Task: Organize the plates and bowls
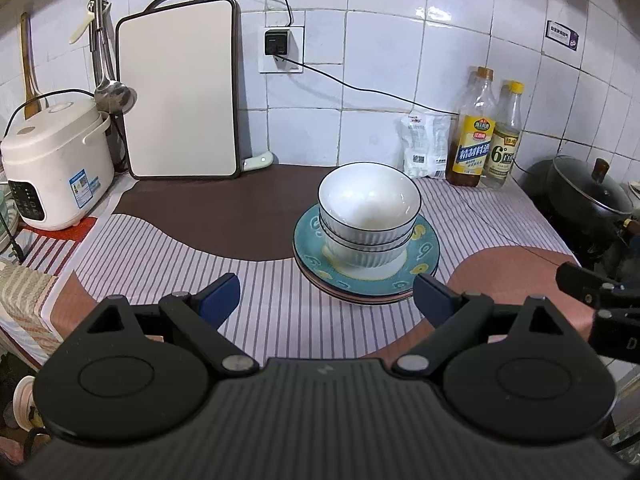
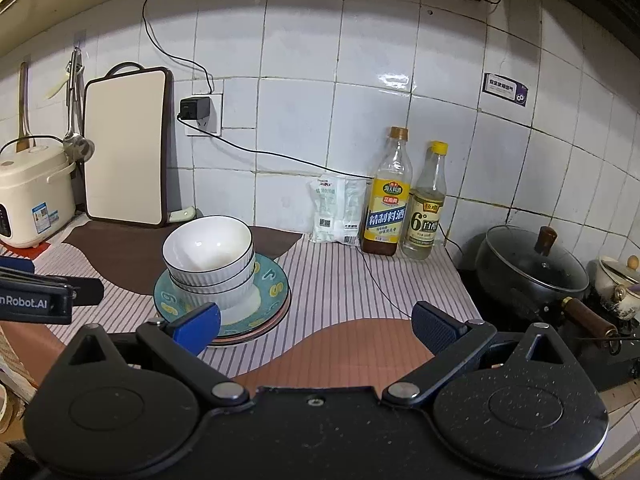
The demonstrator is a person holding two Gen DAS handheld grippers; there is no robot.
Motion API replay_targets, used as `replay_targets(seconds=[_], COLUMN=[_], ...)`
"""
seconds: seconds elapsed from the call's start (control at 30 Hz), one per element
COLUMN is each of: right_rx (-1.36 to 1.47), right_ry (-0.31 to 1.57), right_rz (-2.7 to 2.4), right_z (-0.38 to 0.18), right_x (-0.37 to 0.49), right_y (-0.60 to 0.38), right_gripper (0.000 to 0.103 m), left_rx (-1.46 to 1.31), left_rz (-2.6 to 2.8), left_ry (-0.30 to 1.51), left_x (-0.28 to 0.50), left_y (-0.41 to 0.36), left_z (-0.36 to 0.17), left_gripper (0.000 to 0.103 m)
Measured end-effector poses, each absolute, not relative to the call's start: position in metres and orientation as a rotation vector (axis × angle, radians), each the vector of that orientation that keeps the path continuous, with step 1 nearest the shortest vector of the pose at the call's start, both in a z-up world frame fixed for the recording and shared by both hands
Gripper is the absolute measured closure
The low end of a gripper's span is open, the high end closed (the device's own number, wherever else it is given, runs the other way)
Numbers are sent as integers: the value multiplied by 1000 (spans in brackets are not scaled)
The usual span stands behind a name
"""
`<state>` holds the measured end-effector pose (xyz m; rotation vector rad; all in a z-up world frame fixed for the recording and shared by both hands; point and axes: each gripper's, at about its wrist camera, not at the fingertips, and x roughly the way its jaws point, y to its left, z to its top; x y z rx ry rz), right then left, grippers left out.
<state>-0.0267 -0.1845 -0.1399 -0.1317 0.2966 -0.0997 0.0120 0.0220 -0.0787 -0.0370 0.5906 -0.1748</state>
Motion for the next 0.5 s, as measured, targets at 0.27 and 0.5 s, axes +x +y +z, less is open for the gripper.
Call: replay_targets(seconds=[0.27,0.5], right_rx=[-126,-124], right_ry=[296,292], right_rz=[-115,-123], right_z=[-141,-141], right_x=[-26,-26], right_y=[-189,-188], right_gripper=[0,0], left_rx=[-39,-45], left_rz=[-165,-175], left_ry=[576,579], left_x=[10,11], left_y=[20,21], left_z=[-80,-79], left_gripper=[9,9])
